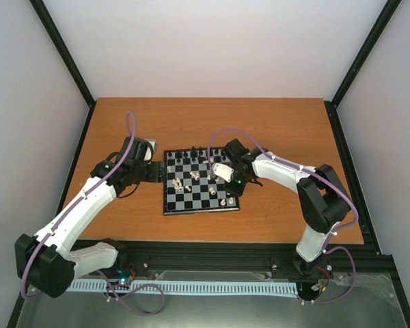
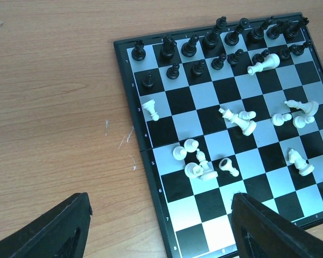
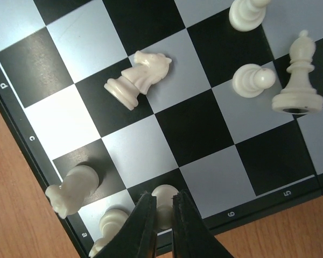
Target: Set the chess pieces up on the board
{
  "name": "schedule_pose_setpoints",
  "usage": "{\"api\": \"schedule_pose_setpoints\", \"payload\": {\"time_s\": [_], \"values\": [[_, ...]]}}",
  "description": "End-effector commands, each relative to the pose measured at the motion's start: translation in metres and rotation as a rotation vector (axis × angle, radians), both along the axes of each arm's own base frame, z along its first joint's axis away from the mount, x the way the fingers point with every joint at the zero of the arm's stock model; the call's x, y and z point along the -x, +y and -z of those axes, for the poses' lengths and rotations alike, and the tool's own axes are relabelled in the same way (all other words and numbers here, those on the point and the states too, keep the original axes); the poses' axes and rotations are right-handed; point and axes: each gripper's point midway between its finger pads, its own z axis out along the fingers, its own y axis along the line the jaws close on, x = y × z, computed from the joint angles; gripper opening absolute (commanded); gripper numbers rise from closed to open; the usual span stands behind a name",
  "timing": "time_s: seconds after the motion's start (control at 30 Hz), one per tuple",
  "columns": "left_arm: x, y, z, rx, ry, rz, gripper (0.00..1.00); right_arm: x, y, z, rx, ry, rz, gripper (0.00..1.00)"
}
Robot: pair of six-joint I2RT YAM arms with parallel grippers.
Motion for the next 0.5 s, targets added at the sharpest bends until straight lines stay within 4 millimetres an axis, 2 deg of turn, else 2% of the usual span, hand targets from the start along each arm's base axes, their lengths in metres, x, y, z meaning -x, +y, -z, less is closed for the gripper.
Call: {"api": "schedule_pose_setpoints", "payload": {"time_s": [0.0,0.17,0.33,0.47], "values": [[-0.002,-0.002,-0.003,0.003,-0.012,0.017,0.74,0.000,-0.001,0.008,0.010,0.023,0.002,0.06],[-0.003,-0.002,-0.002,0.003,-0.012,0.016,0.74,0.002,-0.002,0.010,0.016,0.034,0.002,0.07],[-0.003,-0.003,-0.002,0.005,-0.008,0.022,0.74,0.003,-0.004,0.011,0.022,0.040,0.006,0.16],[-0.002,-0.003,-0.001,0.006,-0.007,0.023,0.74,-0.001,0.000,-0.004,-0.010,0.028,0.019,0.22]]}}
